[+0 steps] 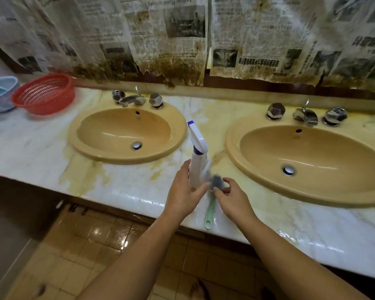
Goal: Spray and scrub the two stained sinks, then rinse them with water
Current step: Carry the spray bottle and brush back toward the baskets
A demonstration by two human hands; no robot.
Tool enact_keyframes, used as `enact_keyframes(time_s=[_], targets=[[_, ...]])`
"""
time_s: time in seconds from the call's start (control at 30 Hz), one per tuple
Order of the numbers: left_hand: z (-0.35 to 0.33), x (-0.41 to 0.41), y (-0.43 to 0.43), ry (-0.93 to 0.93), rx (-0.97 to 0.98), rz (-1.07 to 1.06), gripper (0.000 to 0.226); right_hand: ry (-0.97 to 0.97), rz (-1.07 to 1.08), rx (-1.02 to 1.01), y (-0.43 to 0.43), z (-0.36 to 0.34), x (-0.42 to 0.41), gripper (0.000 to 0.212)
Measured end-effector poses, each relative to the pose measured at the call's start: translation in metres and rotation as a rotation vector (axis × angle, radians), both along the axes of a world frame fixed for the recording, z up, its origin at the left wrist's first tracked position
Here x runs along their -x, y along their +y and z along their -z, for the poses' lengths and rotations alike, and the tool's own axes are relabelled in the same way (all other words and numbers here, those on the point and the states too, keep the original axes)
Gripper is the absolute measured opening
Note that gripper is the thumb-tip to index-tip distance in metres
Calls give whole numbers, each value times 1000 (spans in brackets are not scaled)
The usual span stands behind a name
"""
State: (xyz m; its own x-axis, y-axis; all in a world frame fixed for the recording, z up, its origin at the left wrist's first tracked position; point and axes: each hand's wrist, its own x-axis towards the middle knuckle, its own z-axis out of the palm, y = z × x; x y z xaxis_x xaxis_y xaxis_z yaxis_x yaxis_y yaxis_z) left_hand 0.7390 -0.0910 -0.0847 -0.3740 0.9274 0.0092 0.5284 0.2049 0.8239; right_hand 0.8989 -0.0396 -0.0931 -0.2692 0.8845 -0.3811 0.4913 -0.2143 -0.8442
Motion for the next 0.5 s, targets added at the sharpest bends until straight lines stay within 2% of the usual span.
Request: enact_keyframes(time_s=[0.13,0.3,0.5], targets=[[1,3,3,46,24,18,67,60,81,10,-6,3,9,54],[-2,4,4,34,93,22,79,122,180,18,-10,2,12,44],[-2,3,1,52,99,30,75,159,206,55,-11,3,14,41]])
